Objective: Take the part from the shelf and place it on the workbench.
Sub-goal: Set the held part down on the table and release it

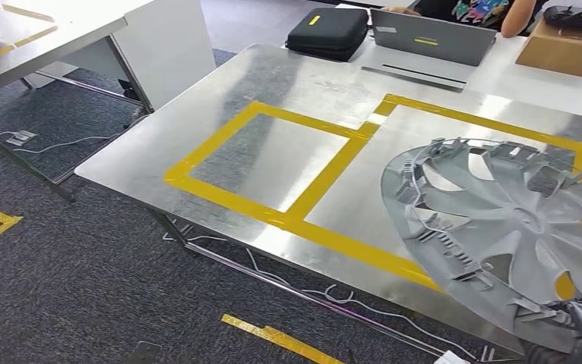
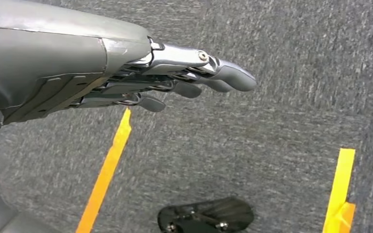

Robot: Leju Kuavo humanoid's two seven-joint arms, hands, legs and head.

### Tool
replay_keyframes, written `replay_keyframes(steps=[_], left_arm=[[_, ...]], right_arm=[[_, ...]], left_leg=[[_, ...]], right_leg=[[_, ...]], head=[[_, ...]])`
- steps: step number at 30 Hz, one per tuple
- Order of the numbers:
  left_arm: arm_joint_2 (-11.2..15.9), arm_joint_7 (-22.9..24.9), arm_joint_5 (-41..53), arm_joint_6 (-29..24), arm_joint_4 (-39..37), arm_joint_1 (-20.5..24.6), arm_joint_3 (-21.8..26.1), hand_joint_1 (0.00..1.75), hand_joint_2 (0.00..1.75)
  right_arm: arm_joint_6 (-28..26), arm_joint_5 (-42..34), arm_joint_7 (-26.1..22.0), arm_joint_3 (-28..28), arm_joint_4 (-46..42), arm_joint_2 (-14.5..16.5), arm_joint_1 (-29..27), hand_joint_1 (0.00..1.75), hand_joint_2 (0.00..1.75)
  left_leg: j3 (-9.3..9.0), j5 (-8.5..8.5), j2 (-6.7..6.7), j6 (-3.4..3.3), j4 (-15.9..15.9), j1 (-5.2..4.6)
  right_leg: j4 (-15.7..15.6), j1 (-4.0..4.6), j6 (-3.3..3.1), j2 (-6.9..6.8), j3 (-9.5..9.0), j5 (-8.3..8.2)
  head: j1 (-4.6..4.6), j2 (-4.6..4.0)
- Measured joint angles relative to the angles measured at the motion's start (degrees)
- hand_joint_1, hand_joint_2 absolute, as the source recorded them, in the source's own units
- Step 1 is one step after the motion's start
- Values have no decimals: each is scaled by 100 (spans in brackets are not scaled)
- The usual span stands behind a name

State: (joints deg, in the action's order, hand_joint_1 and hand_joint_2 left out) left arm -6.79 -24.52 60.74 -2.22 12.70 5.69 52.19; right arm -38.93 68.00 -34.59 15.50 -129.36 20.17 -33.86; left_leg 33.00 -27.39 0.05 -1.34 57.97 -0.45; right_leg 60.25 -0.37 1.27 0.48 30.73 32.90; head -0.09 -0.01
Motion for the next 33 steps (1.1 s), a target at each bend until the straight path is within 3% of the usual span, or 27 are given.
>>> replay_keyframes(steps=[1,3,4,5,6,8,10,15,17,19,20,21,23,25,27,29,31,33], left_arm=[[0,0,-2,-3,0,4,0,0,175],[4,0,-4,-12,0,13,1,0,175],[4,0,-5,-16,0,11,2,0,175],[3,0,-5,-18,0,7,2,0,175],[1,0,-4,-18,0,2,2,0,175],[-3,0,-4,-19,0,-6,3,0,175],[5,0,-4,-19,0,2,6,0,175],[17,5,-5,-41,0,18,10,0,175],[12,9,-5,-59,0,27,13,0,175],[1,8,-3,-64,0,23,13,0,175],[-3,7,-2,-67,0,14,13,0,175],[-3,4,-2,-68,0,6,13,0,175],[6,1,-2,-73,0,-1,14,0,175],[26,0,0,-75,0,0,17,0,175],[42,0,2,-78,0,6,20,0,175],[44,0,2,-79,0,15,20,0,175],[36,-4,2,-80,0,21,20,0,175],[26,-9,5,-80,0,20,20,0,175]], right_arm=[[0,-5,0,-1,1,0,8,175,175],[0,-15,1,-1,3,0,25,175,175],[0,-16,1,-1,9,0,28,175,175],[0,-16,2,-1,17,0,28,175,175],[0,-16,4,-1,26,0,27,175,175],[0,-17,11,-1,38,0,31,175,175],[0,-17,15,-1,48,-1,46,175,175],[-1,-19,38,2,60,1,43,175,175],[-1,-16,41,-1,60,2,57,175,175],[-1,-14,45,-3,61,2,65,175,175],[0,-14,47,-3,62,2,65,175,175],[0,-15,49,-3,63,2,65,175,175],[0,-17,50,-5,64,2,66,175,175],[0,-18,50,-9,69,2,73,175,175],[0,-19,51,-13,77,3,75,175,175],[-1,-19,52,-15,80,4,58,175,175],[-2,-22,51,-15,82,4,60,175,175],[-2,-39,51,-17,87,3,81,175,175]], left_leg=[[-39,-9,1,-29,-29,13],[-81,-55,6,-63,-32,8],[-104,-80,8,-65,-30,7],[-134,-109,8,-61,-29,9],[-178,-143,6,-51,-28,14],[-287,-227,-2,-9,-26,25],[-341,-310,-10,59,-1,6],[-330,-448,-5,178,123,4],[-53,-717,-7,221,680,18],[400,-957,-7,231,1442,28],[557,-940,-10,218,1642,28],[616,-807,-16,192,1638,22],[446,-289,-90,114,1051,-11],[207,36,-275,26,423,-44],[119,26,-359,-49,192,-61],[54,24,-276,-80,33,-53],[-44,61,-182,-78,-129,-27],[-103,52,-77,-81,-181,-20]], right_leg=[[254,-3,21,-3,126,120],[1022,-15,52,-4,571,403],[1332,-23,68,-5,789,466],[1471,-30,82,-9,927,422],[1380,-38,95,-15,947,252],[715,-63,122,-43,707,-235],[133,-73,104,-60,432,-456],[-28,-65,-86,-35,314,-398],[-45,-68,-142,-23,264,-372],[-46,-48,-177,18,236,-339],[-46,-36,-185,58,216,-321],[-46,-26,-189,104,190,-304],[-51,-19,-188,210,126,-267],[-59,-30,-163,308,103,-242],[-79,-56,-105,402,137,-253],[-114,-67,-43,435,169,-267],[92,-47,-5,259,277,-138],[742,-36,32,55,611,176]], head=[[8,0],[19,1],[24,1],[23,1],[26,1],[28,0],[42,1],[-6,1],[-31,1],[-37,1],[-37,1],[-36,1],[-36,1],[-36,1],[-51,1],[-61,1],[-49,1],[-45,0]])
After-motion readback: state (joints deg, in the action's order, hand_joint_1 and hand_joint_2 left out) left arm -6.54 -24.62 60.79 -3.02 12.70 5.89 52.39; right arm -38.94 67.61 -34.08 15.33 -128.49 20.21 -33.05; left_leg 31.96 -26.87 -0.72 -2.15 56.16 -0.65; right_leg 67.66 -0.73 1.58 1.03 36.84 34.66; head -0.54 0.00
